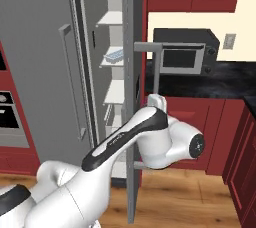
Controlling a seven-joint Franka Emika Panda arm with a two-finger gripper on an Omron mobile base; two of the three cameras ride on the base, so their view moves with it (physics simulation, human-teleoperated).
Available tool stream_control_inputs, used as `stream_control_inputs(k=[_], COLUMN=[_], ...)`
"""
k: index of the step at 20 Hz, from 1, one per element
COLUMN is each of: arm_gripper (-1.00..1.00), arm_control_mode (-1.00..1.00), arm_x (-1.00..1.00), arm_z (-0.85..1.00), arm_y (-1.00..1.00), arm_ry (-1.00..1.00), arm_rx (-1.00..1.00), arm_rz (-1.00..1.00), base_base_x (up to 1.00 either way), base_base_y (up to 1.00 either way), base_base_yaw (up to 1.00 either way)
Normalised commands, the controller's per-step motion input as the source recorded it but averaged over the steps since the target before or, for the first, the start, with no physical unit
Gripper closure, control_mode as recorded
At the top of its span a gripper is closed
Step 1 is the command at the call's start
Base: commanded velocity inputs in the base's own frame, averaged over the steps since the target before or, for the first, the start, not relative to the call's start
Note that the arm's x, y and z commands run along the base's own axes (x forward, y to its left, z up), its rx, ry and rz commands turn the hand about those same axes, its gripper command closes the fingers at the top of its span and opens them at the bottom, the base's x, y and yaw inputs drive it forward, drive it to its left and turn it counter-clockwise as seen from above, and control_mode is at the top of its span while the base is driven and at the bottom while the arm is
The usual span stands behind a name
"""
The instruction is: The ice cube tray has been filled with water. Take the tray and place it in the freezer to make ice. Close the freezer door after placing the tray.
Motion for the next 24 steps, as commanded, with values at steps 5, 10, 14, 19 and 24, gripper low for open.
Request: stream_control_inputs(k=[5, 10, 14, 19, 24], arm_gripper=[-1.0, -1.0, -1.0, -1.0, -1.0], arm_control_mode=[-1.0, -1.0, -1.0, -1.0, -1.0], arm_x=[0.43, 0.43, 0.47, 0.57, 0.47], arm_z=[-0.15, -0.22, -0.36, -0.49, -0.41], arm_y=[-0.29, -0.22, -0.02, 0.0, -0.09], arm_ry=[0.06, 0.02, 0.0, 0.0, 0.0], arm_rx=[0.0, 0.01, 0.01, 0.01, 0.04], arm_rz=[0.06, 0.1, 0.1, 0.07, 0.08], base_base_x=[0.0, 0.0, 0.0, 0.0, 0.0], base_base_y=[0.0, 0.0, 0.0, 0.0, 0.0], base_base_yaw=[0.0, 0.0, 0.0, 0.0, 0.0])
